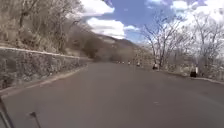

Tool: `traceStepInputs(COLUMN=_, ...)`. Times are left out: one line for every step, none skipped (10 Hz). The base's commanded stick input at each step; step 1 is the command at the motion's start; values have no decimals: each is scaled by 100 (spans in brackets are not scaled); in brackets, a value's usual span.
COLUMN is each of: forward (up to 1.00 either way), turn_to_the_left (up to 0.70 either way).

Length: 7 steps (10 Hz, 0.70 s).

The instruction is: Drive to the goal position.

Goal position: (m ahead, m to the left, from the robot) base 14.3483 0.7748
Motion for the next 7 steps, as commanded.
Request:
traceStepInputs(forward=70, turn_to_the_left=0)
traceStepInputs(forward=70, turn_to_the_left=0)
traceStepInputs(forward=70, turn_to_the_left=0)
traceStepInputs(forward=70, turn_to_the_left=0)
traceStepInputs(forward=70, turn_to_the_left=0)
traceStepInputs(forward=70, turn_to_the_left=0)
traceStepInputs(forward=70, turn_to_the_left=0)
